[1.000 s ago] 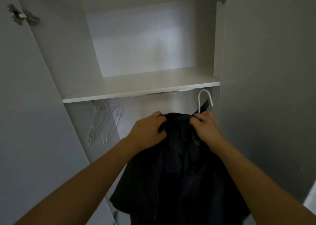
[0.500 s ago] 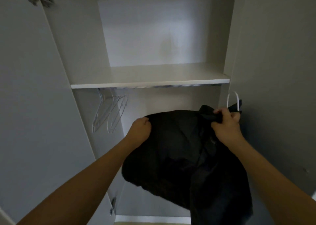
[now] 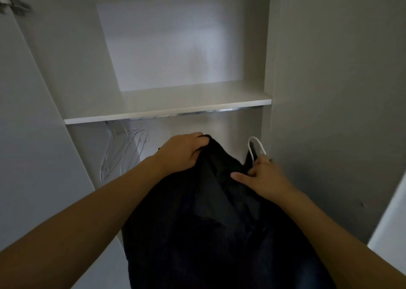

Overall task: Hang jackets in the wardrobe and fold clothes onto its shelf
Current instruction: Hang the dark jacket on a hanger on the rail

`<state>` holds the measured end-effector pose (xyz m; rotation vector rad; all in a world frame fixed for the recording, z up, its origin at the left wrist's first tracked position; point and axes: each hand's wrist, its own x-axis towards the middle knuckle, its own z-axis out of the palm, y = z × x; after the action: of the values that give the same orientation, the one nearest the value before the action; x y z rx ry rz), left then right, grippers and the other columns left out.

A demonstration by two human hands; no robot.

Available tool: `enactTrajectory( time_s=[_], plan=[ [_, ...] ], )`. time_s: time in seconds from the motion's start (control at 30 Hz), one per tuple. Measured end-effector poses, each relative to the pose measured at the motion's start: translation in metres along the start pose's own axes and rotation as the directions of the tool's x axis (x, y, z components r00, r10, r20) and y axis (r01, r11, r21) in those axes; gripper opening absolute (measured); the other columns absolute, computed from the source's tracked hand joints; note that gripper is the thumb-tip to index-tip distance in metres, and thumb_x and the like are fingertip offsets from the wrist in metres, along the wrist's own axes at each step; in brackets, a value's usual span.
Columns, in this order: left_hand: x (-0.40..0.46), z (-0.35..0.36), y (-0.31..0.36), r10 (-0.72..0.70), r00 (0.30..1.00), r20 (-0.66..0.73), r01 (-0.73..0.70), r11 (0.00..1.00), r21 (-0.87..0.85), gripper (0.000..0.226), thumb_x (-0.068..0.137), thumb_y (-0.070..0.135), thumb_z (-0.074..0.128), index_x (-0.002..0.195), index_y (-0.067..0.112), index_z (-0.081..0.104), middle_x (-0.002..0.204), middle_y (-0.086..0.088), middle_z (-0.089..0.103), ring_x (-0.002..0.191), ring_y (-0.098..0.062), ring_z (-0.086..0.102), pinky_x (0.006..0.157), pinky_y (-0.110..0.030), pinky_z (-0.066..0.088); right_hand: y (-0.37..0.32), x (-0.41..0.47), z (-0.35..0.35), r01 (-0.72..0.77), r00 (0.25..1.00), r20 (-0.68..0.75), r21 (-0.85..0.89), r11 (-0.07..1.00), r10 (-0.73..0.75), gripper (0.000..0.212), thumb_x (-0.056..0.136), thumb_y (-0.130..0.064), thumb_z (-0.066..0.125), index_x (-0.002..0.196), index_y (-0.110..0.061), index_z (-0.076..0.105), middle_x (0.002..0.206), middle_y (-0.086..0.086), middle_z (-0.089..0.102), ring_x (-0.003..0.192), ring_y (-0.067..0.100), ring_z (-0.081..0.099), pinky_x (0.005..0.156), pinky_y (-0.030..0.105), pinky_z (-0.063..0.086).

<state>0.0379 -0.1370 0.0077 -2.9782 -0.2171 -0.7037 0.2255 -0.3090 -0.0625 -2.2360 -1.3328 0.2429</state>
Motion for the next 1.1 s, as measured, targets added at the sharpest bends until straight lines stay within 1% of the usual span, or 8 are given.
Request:
enactTrajectory(
  time_s=[0.1,0.23,0.4,0.6,0.77,0.87,0.97,1.1],
  plan=[
    [-0.002,0.004,0.007,0.051,0.998,0.029,-0.049,0.997,-0.052,0.01,0.093,0.01,0.053,0.093,0.02,0.057,0.086,0.008,0.056,0.075,-0.013,0.056,0.067,-0.031,0.047,0.002,0.001,0.004,0.027,0.999,-0.036,0.122,0.992,-0.022,0.027,0.074,-0.063,0.067,0.08,-0.038,0.057,0.096,-0.01,0.037,0.103,0.021,0.052,0.085,0.028,0.041],
    [-0.001,0.003,0.015,0.078,0.996,0.035,-0.073,0.987,-0.143,0.013,0.093,0.012,0.052,0.087,0.024,0.051,0.079,0.018,0.05,0.07,-0.005,0.051,0.064,-0.027,0.043,0.002,0.0,0.015,0.01,0.999,0.032,0.354,0.935,-0.023,0.094,0.044,-0.083,0.07,0.129,-0.061,0.038,0.108,-0.014,0.03,0.112,0.011,0.037,0.102,0.028,0.033],
    [0.005,-0.002,0.022,0.101,0.994,0.036,-0.094,0.982,-0.163,0.002,0.092,0.021,0.051,0.093,0.02,0.049,0.077,0.009,0.058,0.066,-0.01,0.055,0.061,-0.031,0.046,-0.013,0.016,0.028,0.114,0.989,-0.136,0.396,0.911,-0.064,0.028,0.068,-0.063,0.072,0.077,-0.036,0.068,0.094,-0.015,0.031,0.096,0.008,0.043,0.086,0.014,0.035],
    [-0.014,0.005,-0.006,-0.091,0.982,0.168,0.089,0.996,0.014,0.022,0.09,0.035,0.06,0.11,0.024,0.061,0.101,0.008,0.059,0.086,-0.006,0.053,0.072,-0.025,0.039,-0.017,0.036,0.02,0.127,0.948,-0.315,0.513,0.849,0.048,0.026,0.085,-0.018,0.056,0.06,-0.019,0.059,0.085,-0.009,0.04,0.073,-0.006,0.05,0.066,0.022,0.032],
    [-0.04,0.025,-0.014,-0.284,0.934,0.216,0.302,0.952,-0.053,0.025,0.093,0.029,0.059,0.114,0.016,0.063,0.106,0.0,0.062,0.097,-0.018,0.059,0.083,-0.03,0.046,-0.018,0.038,0.019,0.077,0.966,-0.256,0.397,0.915,0.03,0.019,0.086,-0.014,0.053,0.077,-0.022,0.068,0.09,-0.009,0.036,0.084,0.009,0.046,0.08,0.023,0.033],
    [-0.033,0.022,-0.006,-0.184,0.962,0.201,0.215,0.965,-0.147,0.015,0.094,0.02,0.058,0.106,0.013,0.065,0.1,-0.003,0.064,0.091,-0.016,0.059,0.082,-0.029,0.046,-0.015,0.032,0.014,0.03,0.998,-0.07,0.324,0.946,-0.007,0.053,0.081,-0.001,0.051,0.115,-0.04,0.064,0.097,-0.006,0.031,0.101,0.017,0.042,0.101,0.022,0.03],
    [-0.015,0.015,0.004,-0.094,0.979,0.178,0.125,0.977,-0.171,0.014,0.092,0.015,0.058,0.104,0.012,0.065,0.098,-0.003,0.065,0.086,-0.013,0.056,0.078,-0.026,0.042,-0.019,0.024,0.012,-0.027,0.998,0.056,0.408,0.913,0.005,0.021,0.069,-0.018,0.071,0.08,-0.036,0.067,0.093,-0.009,0.03,0.102,0.016,0.045,0.094,0.023,0.037],
    [0.0,0.011,0.01,-0.027,0.986,0.163,0.046,0.992,-0.117,0.012,0.09,0.015,0.056,0.1,0.015,0.062,0.09,0.002,0.06,0.081,-0.014,0.056,0.07,-0.023,0.037,-0.019,0.021,0.017,-0.043,0.997,0.075,0.489,0.871,0.007,0.032,0.051,-0.052,0.084,0.07,-0.031,0.066,0.098,-0.012,0.034,0.095,0.002,0.044,0.078,0.018,0.037]
  ],
)
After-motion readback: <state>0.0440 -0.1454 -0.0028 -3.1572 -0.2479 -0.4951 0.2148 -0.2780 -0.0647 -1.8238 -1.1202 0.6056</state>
